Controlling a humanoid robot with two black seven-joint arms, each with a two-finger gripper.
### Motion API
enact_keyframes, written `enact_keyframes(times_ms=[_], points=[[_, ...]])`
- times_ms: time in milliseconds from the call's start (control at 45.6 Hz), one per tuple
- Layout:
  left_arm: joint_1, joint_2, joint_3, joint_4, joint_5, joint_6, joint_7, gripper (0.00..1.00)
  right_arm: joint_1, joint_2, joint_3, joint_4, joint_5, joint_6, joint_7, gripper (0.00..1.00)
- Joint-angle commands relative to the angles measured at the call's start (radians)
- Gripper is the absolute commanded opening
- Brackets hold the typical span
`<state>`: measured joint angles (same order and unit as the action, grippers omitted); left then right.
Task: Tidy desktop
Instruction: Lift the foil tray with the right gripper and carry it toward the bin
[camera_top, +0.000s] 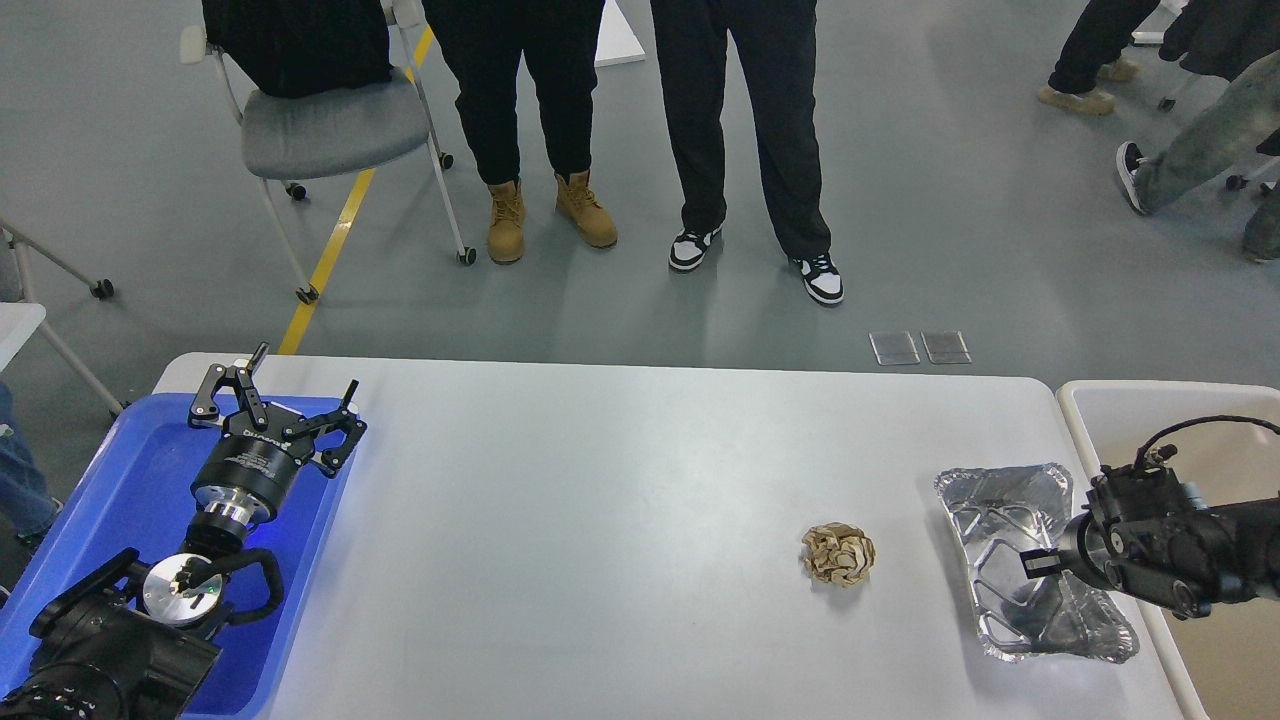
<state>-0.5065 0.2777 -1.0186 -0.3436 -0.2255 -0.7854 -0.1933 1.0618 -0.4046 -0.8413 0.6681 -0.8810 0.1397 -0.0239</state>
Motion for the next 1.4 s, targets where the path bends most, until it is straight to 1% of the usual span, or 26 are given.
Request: enact_keyframes(times_ms=[0, 307, 504, 789, 1161, 1380], points=[[-0.001, 0.000, 0.000, 0.000, 0.002, 0.000, 0.000, 1.00, 0.021, -0.010, 0.002, 0.018, 0.005, 0.004, 0.001, 0.00], [-0.001, 0.000, 0.000, 0.000, 0.003, 0.000, 0.002, 1.00, 0.132, -0.091, -0.007, 0.099, 0.008, 0.018, 0.001, 0.00], [0.000, 0.000, 0.002, 0.000, 0.003, 0.000, 0.002, 1.00, 0.234, -0.174, -0.009, 0.188, 0.004, 0.064, 0.001, 0.00], [0.000, 0.000, 0.002, 0.000, 0.005, 0.000, 0.003, 1.00, 0.493, -0.299, -0.142, 0.393, 0.004, 0.121, 0.001, 0.00], [0.000, 0.002, 0.002, -0.002, 0.005, 0.000, 0.003, 1.00, 0.880, -0.442, -0.257, 0.588, 0.002, 0.349, 0.001, 0.00], [0.000, 0.002, 0.002, 0.000, 0.005, 0.000, 0.003, 1.00, 1.047, -0.496, -0.269, 0.594, 0.001, 0.534, 0.001, 0.00]])
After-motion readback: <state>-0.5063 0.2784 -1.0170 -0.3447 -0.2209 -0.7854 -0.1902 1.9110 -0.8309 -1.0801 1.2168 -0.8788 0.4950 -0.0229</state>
